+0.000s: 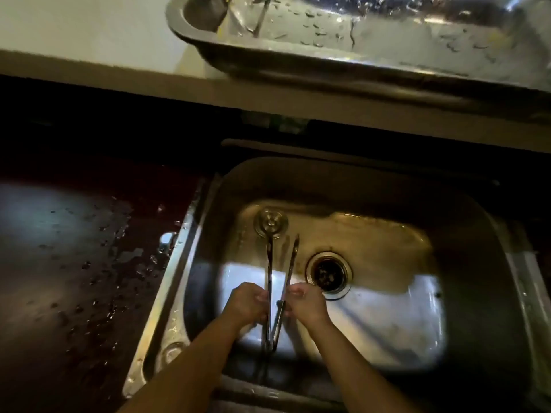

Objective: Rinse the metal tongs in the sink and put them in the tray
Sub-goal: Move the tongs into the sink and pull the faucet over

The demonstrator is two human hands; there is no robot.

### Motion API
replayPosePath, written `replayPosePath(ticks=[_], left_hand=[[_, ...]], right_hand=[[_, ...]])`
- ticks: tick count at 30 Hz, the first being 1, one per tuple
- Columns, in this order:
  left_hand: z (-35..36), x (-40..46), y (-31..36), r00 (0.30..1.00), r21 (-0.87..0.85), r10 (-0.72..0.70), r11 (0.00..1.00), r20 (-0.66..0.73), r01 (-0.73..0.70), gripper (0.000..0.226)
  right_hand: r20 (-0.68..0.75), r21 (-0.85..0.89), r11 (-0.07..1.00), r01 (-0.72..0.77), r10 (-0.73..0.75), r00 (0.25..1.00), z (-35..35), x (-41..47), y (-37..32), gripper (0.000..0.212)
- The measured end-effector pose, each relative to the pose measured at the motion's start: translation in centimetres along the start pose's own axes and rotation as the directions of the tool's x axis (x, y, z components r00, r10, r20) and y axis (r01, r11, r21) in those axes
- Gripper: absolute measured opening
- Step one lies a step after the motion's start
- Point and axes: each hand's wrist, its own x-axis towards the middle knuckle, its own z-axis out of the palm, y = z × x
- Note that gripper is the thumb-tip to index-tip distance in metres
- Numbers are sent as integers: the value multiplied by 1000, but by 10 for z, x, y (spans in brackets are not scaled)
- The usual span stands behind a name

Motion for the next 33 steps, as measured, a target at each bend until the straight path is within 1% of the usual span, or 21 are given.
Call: replayPosePath(ticks=[2,4,8,14,17,21,23,25,26,28,29,31,33], left_hand=[[8,11,-5,1000,37,13,999,5,-14,22],[13,18,-7,1000,60,16,998,-14,-15,11],[30,23,-11,999,107,22,994,-33,-18,12],[36,29,-9,996,90,-15,996,-88,23,13],[40,28,-5,993,81,-17,996,-121,27,12],[41,32,-6,992,129,-9,991,-123,25,10],[40,33,-6,995,207,8,978,-98,12,13],[36,31,-6,998,324,41,946,-54,-22,22],[34,29,-6,998,394,54,918,-24,-40,29],[29,25,-4,995,563,86,820,48,-98,39],[27,21,-1,991,632,105,764,81,-132,40],[25,8,8,982,711,146,678,118,-186,38],[25,-14,21,966,757,238,612,100,-229,39]], right_hand=[[-12,-3,1000,-25,25,1000,2,10,9,20],[-30,-21,999,-30,29,999,1,18,16,15],[-25,-76,997,-27,26,999,-3,26,29,10],[-98,-47,998,-49,44,994,-6,34,31,6],[-86,-36,999,-40,37,996,-10,35,35,8],[-61,-85,996,-13,8,998,-10,38,30,7],[-41,-165,986,29,-36,999,-13,38,30,3],[-15,-317,944,92,-102,995,-17,34,30,7],[11,-405,906,122,-129,992,-20,31,30,10],[90,-582,792,186,-164,982,-25,25,27,15],[133,-648,728,223,-180,975,-28,22,24,16],[195,-725,627,284,-209,958,-34,13,17,21],[210,-780,538,319,-256,944,-44,-2,7,28]])
